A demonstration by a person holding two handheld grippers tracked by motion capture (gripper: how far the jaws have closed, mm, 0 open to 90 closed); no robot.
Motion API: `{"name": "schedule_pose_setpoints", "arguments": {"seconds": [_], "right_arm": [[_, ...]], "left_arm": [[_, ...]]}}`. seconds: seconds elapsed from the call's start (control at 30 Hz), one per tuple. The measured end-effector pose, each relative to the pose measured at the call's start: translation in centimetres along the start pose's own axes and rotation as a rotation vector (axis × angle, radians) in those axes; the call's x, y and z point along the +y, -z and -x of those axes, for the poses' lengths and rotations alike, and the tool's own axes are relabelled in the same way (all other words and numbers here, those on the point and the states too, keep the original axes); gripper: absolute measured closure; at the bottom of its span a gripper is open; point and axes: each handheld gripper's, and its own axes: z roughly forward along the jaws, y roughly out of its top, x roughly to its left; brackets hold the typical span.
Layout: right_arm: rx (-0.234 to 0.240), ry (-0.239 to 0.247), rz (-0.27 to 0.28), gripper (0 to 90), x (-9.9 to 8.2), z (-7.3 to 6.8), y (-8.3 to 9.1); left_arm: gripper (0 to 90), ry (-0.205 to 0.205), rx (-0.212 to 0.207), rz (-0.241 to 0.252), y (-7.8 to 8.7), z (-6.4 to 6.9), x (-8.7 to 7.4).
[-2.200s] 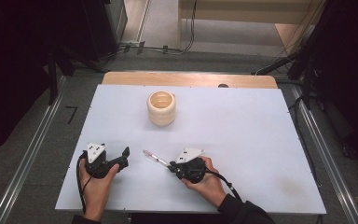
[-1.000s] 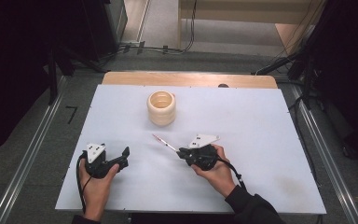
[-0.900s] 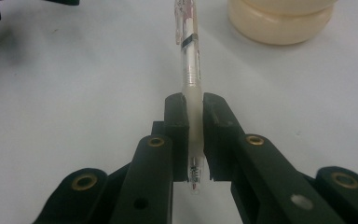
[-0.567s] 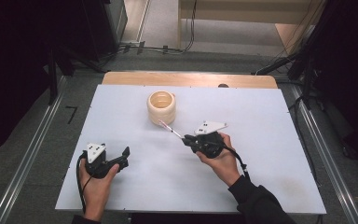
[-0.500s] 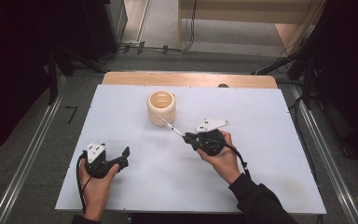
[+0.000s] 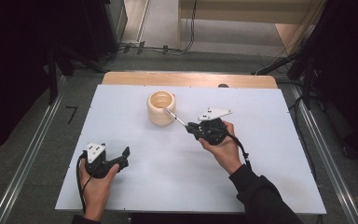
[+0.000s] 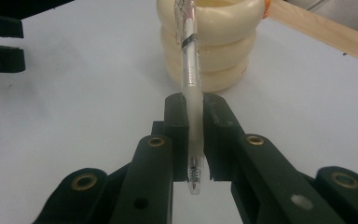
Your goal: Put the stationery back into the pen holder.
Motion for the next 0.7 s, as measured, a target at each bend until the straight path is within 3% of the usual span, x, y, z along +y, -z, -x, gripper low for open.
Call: {"name": "schedule_pose_setpoints", "arguments": {"seconds": [0.7], "right_arm": [[-0.025, -0.014, -0.006, 78.7, 3.0, 1.1, -1.6]], "left_arm": [[8.4, 0.000, -0.004, 0.001, 0.0, -0.1, 0.0]]}}
